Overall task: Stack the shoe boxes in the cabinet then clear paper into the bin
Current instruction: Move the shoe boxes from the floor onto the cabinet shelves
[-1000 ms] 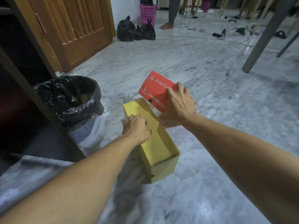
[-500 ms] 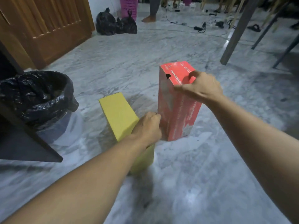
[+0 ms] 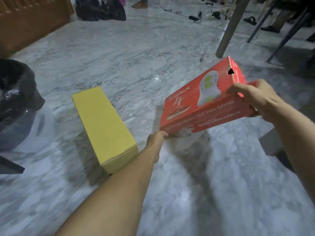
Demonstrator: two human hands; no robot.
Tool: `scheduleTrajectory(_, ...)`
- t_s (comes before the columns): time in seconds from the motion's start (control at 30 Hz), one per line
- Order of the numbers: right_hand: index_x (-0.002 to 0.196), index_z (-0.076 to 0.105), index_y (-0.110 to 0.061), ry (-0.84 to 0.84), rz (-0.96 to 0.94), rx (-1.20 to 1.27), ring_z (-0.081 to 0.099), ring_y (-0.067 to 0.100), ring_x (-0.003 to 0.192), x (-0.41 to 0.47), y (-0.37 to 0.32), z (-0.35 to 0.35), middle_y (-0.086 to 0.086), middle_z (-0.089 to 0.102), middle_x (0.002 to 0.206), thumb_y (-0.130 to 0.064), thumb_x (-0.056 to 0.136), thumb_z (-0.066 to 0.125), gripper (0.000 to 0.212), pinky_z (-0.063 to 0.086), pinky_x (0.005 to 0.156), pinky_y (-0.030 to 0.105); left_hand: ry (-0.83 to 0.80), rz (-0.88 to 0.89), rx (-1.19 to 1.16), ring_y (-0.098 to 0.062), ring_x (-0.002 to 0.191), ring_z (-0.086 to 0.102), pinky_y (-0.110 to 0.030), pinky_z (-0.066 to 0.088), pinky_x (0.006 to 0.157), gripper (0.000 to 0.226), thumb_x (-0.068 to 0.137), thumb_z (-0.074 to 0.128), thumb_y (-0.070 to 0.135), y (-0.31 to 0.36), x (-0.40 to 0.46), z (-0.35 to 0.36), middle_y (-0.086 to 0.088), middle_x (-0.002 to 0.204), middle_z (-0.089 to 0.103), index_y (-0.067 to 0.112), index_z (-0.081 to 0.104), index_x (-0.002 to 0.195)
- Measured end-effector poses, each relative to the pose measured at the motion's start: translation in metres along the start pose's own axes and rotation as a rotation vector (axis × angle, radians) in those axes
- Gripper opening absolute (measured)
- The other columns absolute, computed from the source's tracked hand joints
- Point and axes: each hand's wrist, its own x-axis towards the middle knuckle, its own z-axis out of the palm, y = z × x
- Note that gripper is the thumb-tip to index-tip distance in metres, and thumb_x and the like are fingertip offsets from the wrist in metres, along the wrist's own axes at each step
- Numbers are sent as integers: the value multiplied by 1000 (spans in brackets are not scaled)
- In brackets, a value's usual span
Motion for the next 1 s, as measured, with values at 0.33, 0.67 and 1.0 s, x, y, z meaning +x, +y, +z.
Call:
scheduleTrajectory(0.33,82,58,-22,-4,166,163,58,28,72,2,31,4,4,59,79,-50,84,48,30,47,77,49,7,82,-335,-29,90,71,-58,56,80,25,97,52,33,-7,12,10,-9,101,74,15,64,109)
scheduleTrajectory(0.67,96,64,-34,18,73,252,56,17,67,-24,11,-31,-9,62,79,-51,80,69,24,39,71,40,71,283,-141,-17,75,70,-20,50,49,35,88,65,43,51,-46,0,-3,97,73,16,61,109)
scheduleTrajectory(1.0,135,45,-21,67,-211,279,62,11,79,-98,-46,-82,-1,62,107,-53,83,67,65,48,48,25,199,614,7,-16,88,63,-28,51,73,31,85,72,25,125,-177,-44,3,103,65,27,52,108)
